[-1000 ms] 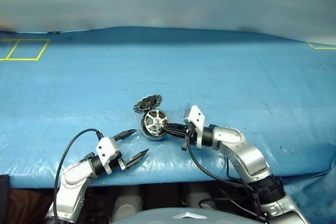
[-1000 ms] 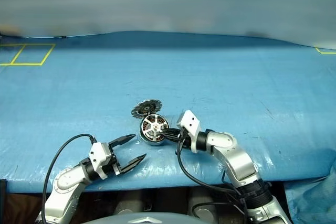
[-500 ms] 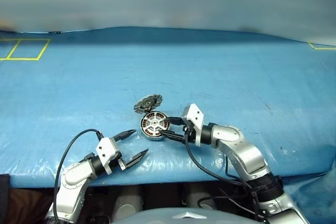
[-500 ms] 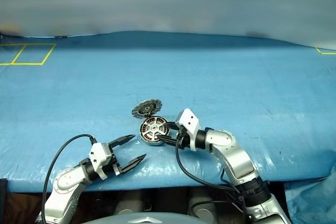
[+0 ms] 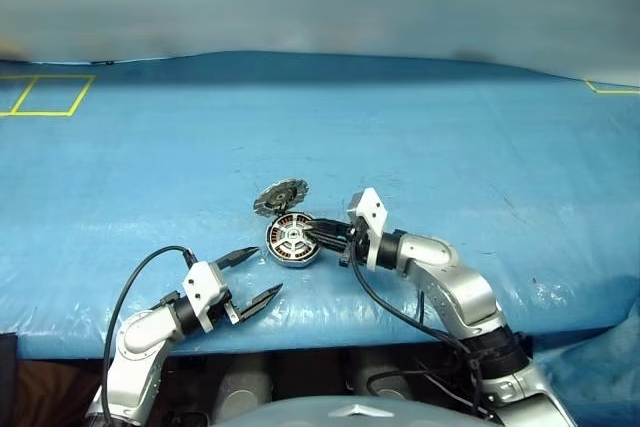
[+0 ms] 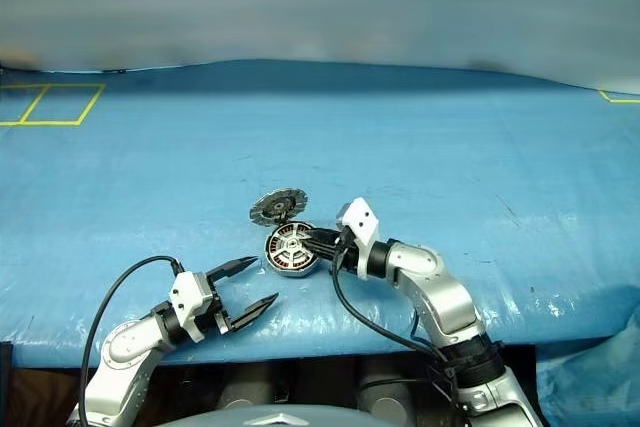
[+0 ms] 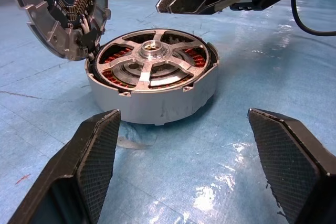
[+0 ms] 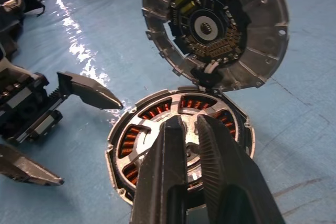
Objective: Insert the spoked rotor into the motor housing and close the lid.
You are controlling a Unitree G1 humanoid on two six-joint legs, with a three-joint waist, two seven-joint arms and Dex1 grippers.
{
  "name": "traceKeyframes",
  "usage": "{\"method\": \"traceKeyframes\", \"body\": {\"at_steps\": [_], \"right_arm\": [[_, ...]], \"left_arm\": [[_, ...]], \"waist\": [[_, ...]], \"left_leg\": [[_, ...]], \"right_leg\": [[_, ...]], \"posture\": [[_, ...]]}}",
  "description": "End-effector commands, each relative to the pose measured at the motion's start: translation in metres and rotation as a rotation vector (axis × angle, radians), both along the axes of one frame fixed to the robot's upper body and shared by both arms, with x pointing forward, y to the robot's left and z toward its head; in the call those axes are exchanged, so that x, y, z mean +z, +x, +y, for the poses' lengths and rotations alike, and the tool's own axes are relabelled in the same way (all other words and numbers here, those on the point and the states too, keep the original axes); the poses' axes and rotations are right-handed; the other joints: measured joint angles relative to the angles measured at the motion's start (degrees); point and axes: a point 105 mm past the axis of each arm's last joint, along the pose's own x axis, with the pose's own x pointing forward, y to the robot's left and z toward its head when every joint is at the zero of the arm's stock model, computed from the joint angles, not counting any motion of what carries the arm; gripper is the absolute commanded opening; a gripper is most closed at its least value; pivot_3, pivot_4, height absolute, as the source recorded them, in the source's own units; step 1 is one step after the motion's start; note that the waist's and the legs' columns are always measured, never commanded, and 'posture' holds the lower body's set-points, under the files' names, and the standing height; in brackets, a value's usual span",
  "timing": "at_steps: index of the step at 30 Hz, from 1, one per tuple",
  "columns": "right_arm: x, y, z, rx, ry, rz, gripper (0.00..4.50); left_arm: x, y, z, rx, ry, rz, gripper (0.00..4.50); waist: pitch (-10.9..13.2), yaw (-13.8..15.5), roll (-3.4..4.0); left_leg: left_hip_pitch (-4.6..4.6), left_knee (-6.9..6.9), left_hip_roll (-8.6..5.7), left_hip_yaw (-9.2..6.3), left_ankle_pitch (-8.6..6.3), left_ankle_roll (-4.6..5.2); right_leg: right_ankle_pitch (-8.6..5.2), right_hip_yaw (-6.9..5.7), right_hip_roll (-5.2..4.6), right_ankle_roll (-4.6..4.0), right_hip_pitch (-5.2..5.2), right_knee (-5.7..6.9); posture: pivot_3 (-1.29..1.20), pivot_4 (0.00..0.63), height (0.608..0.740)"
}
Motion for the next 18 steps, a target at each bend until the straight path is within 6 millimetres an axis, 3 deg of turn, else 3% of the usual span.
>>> {"method": "traceKeyframes", "body": {"at_steps": [1, 6, 13, 15, 18], "right_arm": [[0.006, 0.008, 0.006, -0.009, -0.001, -0.030, 0.07], [-0.002, 0.007, 0.012, 0.012, -0.054, -0.020, 0.07], [-0.040, 0.000, 0.007, 0.016, -0.329, -0.057, 0.07], [-0.035, -0.002, 0.010, 0.019, -0.297, -0.063, 0.07], [-0.010, -0.004, 0.016, 0.013, -0.135, -0.063, 0.07]], "left_arm": [[0.006, 0.001, -0.001, -0.002, -0.007, -0.026, 4.12], [0.006, 0.001, 0.000, 0.003, -0.006, -0.027, 4.12], [0.005, 0.001, 0.000, 0.007, -0.007, -0.026, 4.12], [0.005, 0.001, -0.001, 0.005, -0.008, -0.025, 4.12], [0.005, 0.001, -0.001, 0.004, -0.009, -0.025, 4.12]], "waist": [[0.00, -0.01, 0.00], [0.00, 0.02, 0.00], [-0.12, -0.10, -0.01], [-0.17, -0.10, -0.06], [-0.18, -0.05, -0.07]], "left_leg": [[0.01, 0.01, 0.00, 0.00, 0.00, 0.00], [0.01, 0.03, 0.00, 0.00, 0.00, 0.00], [0.16, 0.03, 0.00, 0.00, 0.00, 0.00], [0.35, 0.02, 0.01, -0.01, -0.01, -0.01], [0.50, 0.02, 0.10, 0.00, -0.04, -0.06]], "right_leg": [[0.00, 0.00, 0.00, 0.00, 0.01, 0.01], [0.00, 0.00, 0.00, 0.00, 0.01, 0.02], [-0.06, -0.01, 0.00, 0.10, 0.00, 0.03], [-0.13, -0.01, -0.01, 0.18, 0.03, 0.02], [-0.13, 0.01, -0.08, 0.19, 0.13, 0.03]], "posture": [[0.00, 0.150, 0.740], [0.00, 0.150, 0.740], [0.00, 0.150, 0.740], [0.00, 0.150, 0.740], [0.00, 0.150, 0.740]]}}
